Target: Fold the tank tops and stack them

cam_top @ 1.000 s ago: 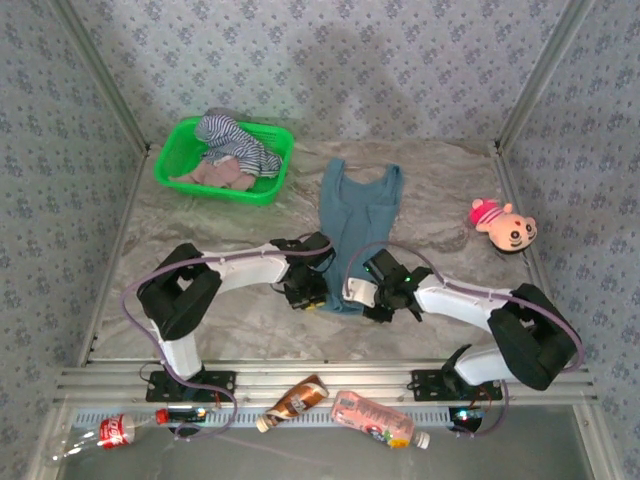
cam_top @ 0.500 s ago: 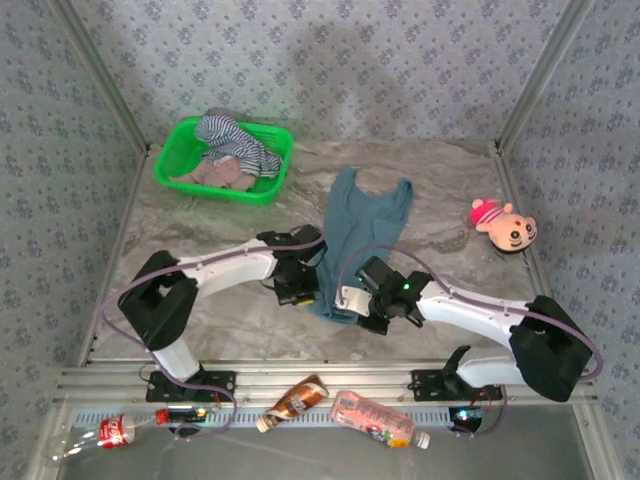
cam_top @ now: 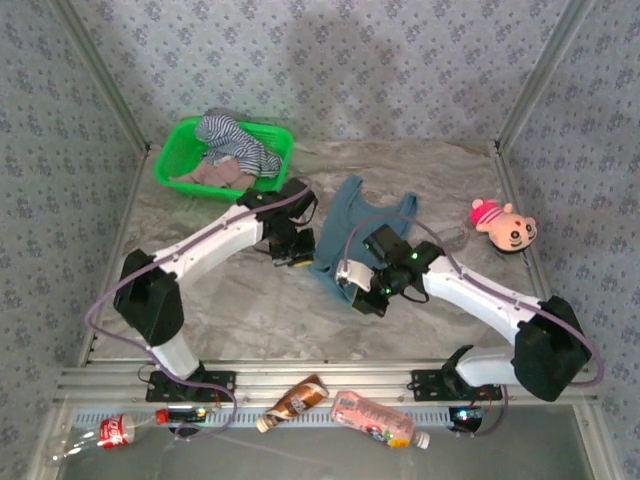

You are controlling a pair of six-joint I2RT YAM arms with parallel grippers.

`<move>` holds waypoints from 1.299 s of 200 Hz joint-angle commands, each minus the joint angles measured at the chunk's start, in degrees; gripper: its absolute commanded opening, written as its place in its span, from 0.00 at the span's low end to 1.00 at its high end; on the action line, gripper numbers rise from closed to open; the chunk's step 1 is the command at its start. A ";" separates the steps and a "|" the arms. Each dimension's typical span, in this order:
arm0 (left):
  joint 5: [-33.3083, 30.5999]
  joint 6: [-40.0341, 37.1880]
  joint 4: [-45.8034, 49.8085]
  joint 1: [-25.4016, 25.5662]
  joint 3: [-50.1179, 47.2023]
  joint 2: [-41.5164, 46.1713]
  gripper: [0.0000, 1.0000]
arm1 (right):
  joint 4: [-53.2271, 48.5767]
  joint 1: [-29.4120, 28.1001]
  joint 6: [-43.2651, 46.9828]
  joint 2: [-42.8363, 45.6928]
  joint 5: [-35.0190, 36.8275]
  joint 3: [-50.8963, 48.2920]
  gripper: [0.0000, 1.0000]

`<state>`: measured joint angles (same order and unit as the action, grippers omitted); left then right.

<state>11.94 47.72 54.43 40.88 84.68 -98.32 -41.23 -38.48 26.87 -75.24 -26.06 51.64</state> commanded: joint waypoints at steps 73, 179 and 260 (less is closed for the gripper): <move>2.18 -11.90 0.36 -6.59 20.78 -18.91 0.11 | -5.42 13.62 8.00 -13.75 -1.28 13.16 0.11; 4.89 -13.44 0.03 -8.89 41.00 -37.17 0.15 | 2.89 18.35 8.90 -26.77 6.99 19.81 0.14; 4.00 -11.61 -1.67 -10.61 49.97 -44.73 0.20 | 16.55 21.85 6.67 -32.61 11.92 21.02 0.18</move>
<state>16.05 35.48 53.82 31.11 131.02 -141.86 -29.43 -17.80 34.96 -106.13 -16.95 70.65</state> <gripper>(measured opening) 0.179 0.167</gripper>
